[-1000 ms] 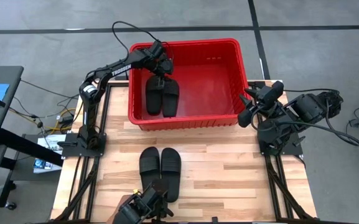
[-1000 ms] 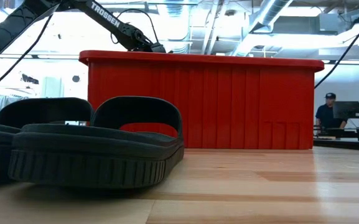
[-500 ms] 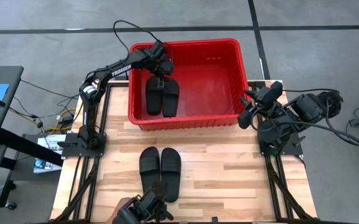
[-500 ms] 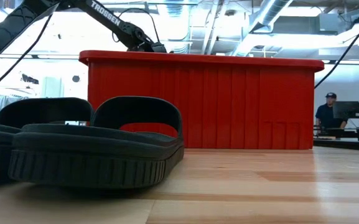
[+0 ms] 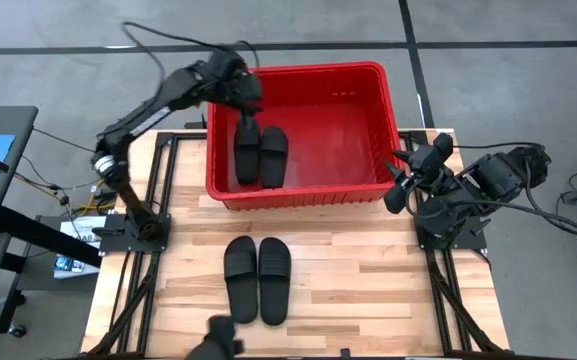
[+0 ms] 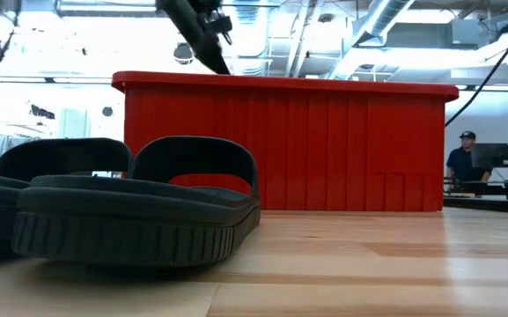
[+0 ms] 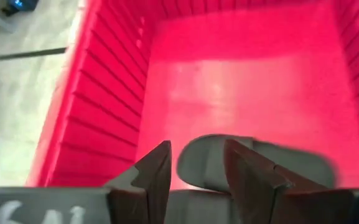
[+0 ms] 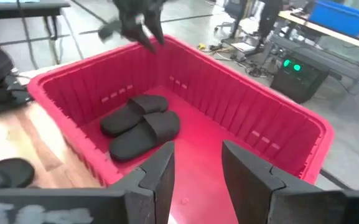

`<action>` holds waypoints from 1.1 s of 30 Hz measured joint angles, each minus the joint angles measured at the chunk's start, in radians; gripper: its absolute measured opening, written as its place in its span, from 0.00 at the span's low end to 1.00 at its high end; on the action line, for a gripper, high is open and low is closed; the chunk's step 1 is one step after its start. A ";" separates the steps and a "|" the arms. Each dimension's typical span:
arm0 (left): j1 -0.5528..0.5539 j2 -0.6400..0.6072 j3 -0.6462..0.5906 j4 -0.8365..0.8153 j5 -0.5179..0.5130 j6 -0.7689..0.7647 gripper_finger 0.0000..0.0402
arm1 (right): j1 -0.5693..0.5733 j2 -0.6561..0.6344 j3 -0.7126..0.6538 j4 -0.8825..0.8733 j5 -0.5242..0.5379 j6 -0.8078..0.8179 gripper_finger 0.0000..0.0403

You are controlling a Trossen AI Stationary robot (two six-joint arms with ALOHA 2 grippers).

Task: Pick and place slides into bin
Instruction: Put the black slide into the red organizer bin

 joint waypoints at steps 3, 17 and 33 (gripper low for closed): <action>0.001 -0.093 0.000 -0.044 0.043 -0.106 0.34 | 0.033 0.005 0.000 0.000 0.002 -0.014 0.30; -0.186 -0.521 -0.335 0.049 -0.044 -0.508 0.24 | 0.191 0.092 0.000 0.009 0.034 0.025 0.30; -0.801 -0.763 -0.710 0.196 -0.539 -0.966 0.22 | 0.354 0.213 0.000 0.009 0.038 0.203 0.30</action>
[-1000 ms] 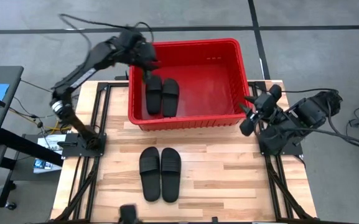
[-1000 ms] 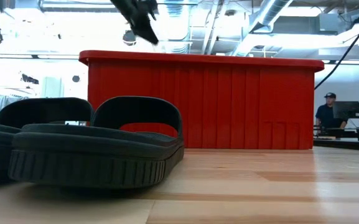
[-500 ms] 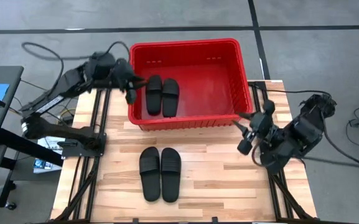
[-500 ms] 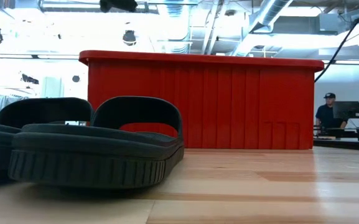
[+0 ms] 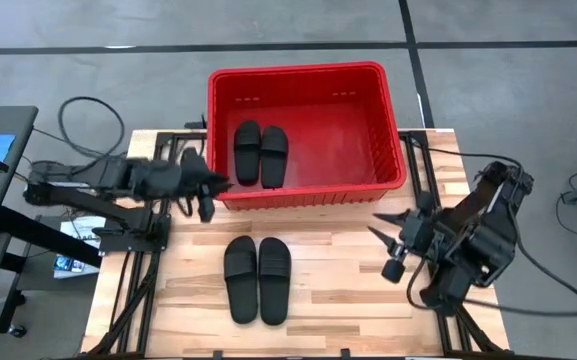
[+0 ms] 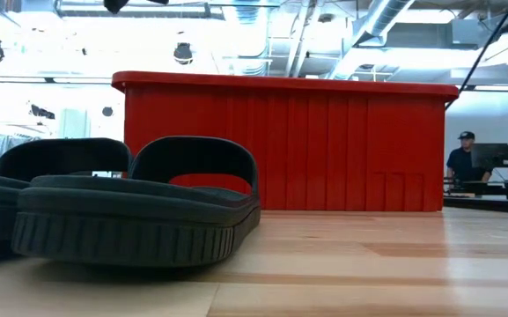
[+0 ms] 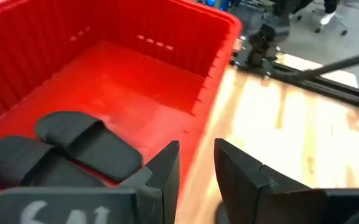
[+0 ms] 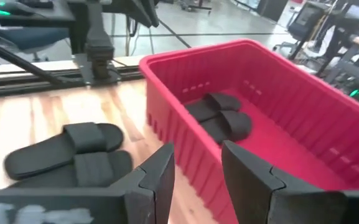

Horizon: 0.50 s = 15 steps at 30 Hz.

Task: Pick and place slides into bin
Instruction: Put the black slide into the red organizer bin

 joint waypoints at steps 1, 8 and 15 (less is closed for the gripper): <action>-0.043 0.001 -0.009 -0.001 -0.033 -0.015 0.22 | 0.011 0.008 0.000 0.002 0.002 0.022 0.30; -0.252 0.005 -0.036 -0.011 -0.149 -0.088 0.22 | 0.068 0.078 0.000 0.031 0.048 0.212 0.30; -0.378 0.005 -0.036 -0.043 -0.167 -0.091 0.22 | 0.070 0.191 0.000 0.127 0.060 0.312 0.30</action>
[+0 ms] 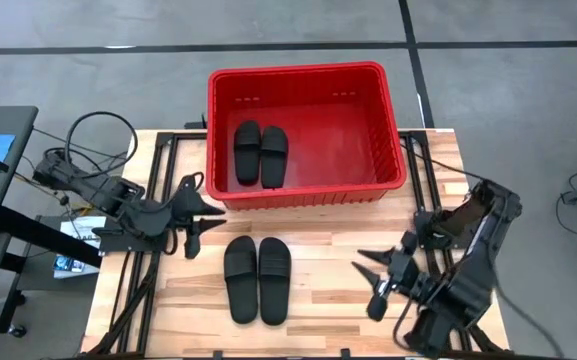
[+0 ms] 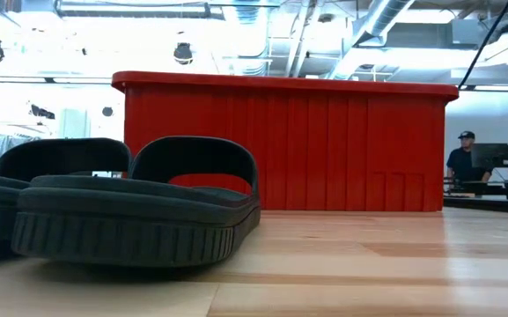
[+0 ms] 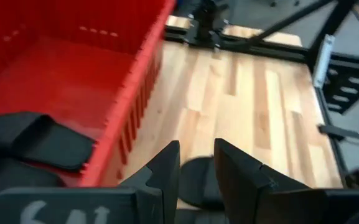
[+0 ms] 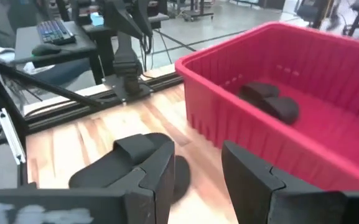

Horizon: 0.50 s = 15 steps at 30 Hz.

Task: Pick and place slides into bin
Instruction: Put the black slide into the red organizer bin

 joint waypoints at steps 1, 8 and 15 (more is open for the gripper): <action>-0.013 0.000 0.000 -0.007 0.008 -0.010 0.22 | -0.004 0.019 0.000 0.018 0.000 0.011 0.30; -0.165 0.000 0.000 -0.082 -0.026 -0.142 0.22 | -0.041 0.129 0.000 0.219 0.013 0.037 0.31; -0.350 0.030 0.000 -0.135 -0.182 -0.245 0.22 | -0.043 0.176 0.000 0.340 0.015 0.026 0.33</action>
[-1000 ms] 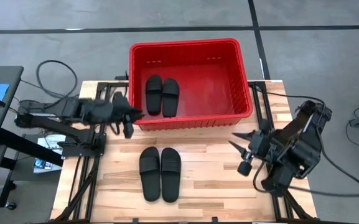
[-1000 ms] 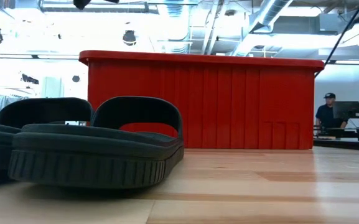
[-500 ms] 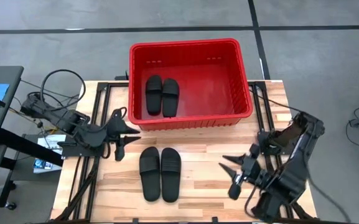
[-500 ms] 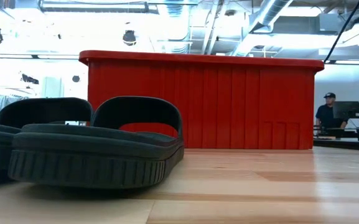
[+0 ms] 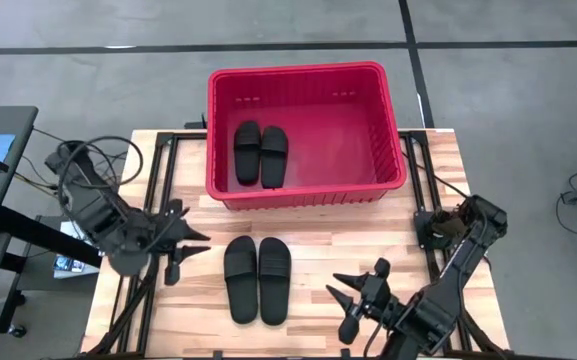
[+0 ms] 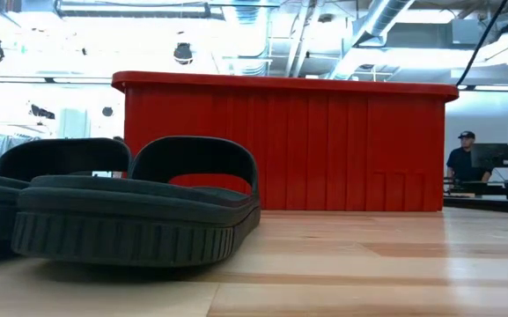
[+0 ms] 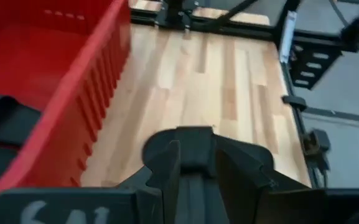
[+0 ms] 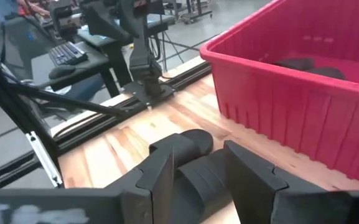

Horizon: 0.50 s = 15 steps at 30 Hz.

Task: Pick and place slides into bin
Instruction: Put the black slide into the red organizer bin

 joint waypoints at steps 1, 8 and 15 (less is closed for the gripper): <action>-0.018 0.004 0.000 -0.012 0.001 -0.010 0.22 | 0.001 0.000 0.000 0.007 0.000 -0.001 0.33; -0.079 0.059 0.000 -0.102 0.026 -0.138 0.22 | 0.002 -0.009 0.000 0.019 -0.001 -0.020 0.36; -0.080 0.156 0.000 -0.217 0.067 -0.124 0.22 | -0.003 -0.014 0.000 -0.005 -0.009 -0.153 0.37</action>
